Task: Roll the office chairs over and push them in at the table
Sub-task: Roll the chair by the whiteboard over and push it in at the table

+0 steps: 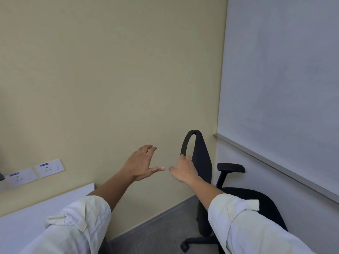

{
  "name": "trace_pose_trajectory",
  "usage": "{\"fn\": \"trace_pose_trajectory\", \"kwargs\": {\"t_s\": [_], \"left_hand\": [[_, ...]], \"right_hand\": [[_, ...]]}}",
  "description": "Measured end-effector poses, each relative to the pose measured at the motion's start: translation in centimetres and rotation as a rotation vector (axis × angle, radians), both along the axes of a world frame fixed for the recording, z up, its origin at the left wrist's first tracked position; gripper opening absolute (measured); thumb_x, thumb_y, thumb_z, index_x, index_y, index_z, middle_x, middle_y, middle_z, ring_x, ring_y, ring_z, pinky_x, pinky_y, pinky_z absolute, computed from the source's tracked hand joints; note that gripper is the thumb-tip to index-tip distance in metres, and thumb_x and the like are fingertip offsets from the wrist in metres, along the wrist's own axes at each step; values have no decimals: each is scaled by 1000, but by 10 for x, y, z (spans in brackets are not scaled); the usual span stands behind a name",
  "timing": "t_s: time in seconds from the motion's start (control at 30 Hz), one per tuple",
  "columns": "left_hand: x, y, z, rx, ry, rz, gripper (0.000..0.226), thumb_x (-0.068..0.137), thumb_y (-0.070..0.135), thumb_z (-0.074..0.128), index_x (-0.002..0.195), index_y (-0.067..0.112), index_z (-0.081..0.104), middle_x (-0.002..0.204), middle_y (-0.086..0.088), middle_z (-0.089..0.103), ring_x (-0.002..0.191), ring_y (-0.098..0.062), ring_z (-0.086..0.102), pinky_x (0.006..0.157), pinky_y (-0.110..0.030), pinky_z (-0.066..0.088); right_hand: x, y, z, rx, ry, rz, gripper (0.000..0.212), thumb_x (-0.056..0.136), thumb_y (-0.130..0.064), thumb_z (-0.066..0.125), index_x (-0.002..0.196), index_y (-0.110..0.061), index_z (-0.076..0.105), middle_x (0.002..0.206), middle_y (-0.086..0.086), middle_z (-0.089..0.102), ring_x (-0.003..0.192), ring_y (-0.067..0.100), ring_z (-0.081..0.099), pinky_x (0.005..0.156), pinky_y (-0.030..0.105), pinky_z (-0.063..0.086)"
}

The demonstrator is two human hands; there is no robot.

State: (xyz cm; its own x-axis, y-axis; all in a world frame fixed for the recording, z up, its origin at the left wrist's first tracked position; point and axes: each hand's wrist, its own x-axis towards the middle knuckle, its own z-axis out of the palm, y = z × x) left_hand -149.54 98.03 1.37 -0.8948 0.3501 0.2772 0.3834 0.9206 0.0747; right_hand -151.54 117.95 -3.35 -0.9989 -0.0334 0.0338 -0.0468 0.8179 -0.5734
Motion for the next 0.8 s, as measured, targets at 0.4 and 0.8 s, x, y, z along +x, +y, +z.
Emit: {"fn": "trace_pose_trajectory", "kwargs": {"t_s": [0.4,0.8], "left_hand": [[-84,-6,-15,-20,-94,48,101,79,83,41,151,15,29,159,-8,28,145,-22,25,114,-45,30],[-15,-15,-31,-95,-144,-25,90,87,59,64,153,14,23,161,-12,23,147,-26,22,115,-45,29]], "right_hand": [[-104,-3,-38,61,-186,-81,105,88,-40,64,154,3,-5,149,18,41,132,35,44,102,43,47],[0,23,-47,374,-212,-218,58,85,-39,62,131,-4,53,125,14,51,104,26,57,87,33,51]]}}
